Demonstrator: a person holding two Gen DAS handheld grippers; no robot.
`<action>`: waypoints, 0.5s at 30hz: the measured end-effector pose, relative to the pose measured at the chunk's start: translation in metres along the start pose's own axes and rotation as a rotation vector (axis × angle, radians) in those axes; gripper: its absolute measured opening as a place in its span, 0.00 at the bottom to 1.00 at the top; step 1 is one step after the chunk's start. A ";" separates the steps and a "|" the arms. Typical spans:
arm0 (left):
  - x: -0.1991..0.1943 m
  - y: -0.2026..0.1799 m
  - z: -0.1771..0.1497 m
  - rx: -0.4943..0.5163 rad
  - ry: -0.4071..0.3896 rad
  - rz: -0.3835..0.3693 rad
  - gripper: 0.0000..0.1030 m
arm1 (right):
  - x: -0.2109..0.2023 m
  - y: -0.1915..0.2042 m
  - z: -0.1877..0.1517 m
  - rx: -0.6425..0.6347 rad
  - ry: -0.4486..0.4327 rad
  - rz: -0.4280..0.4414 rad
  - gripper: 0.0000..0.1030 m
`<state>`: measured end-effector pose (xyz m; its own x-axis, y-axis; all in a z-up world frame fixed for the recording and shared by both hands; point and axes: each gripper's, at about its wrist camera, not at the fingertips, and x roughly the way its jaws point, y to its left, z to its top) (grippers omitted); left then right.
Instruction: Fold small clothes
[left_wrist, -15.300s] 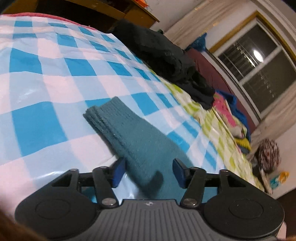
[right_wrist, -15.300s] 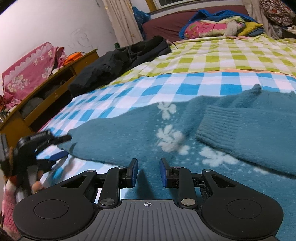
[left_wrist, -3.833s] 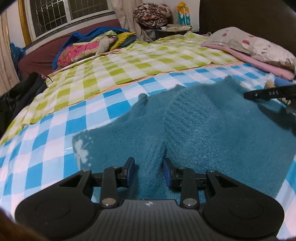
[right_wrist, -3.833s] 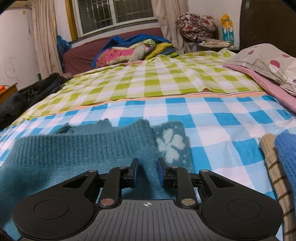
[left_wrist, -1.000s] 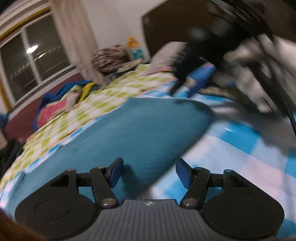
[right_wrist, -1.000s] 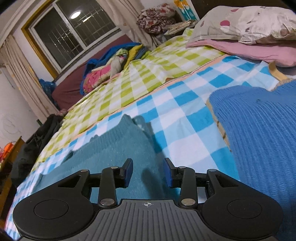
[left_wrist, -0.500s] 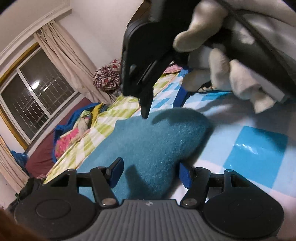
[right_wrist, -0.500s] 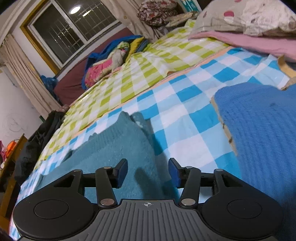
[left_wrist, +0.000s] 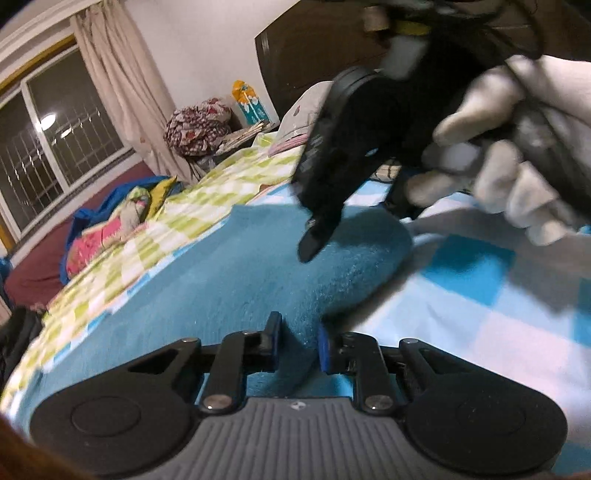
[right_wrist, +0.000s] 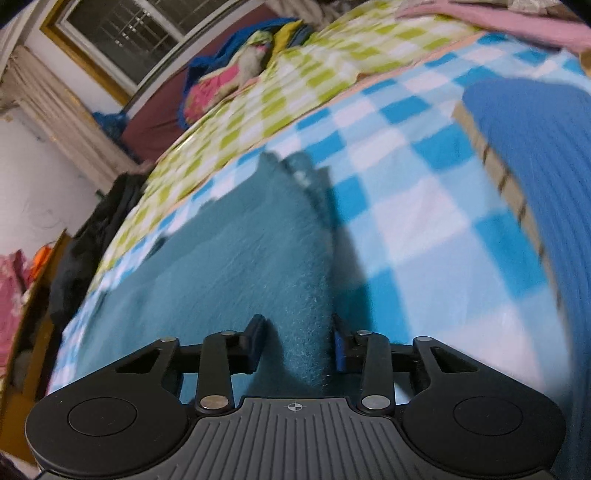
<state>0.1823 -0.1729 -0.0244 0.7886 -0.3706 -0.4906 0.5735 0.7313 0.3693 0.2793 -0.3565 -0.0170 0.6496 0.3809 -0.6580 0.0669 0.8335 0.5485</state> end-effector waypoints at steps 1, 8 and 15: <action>-0.010 0.002 -0.004 -0.018 0.002 -0.012 0.27 | -0.008 0.002 -0.009 0.011 0.015 0.021 0.32; -0.053 -0.013 -0.032 0.103 -0.070 -0.051 0.54 | -0.047 0.006 -0.053 0.034 0.019 0.040 0.34; -0.043 -0.040 -0.029 0.241 -0.130 -0.043 0.81 | -0.049 -0.008 -0.049 0.115 -0.066 0.022 0.46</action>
<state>0.1190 -0.1701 -0.0407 0.7752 -0.4803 -0.4103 0.6311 0.5619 0.5347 0.2098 -0.3624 -0.0150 0.6998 0.3687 -0.6118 0.1359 0.7721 0.6208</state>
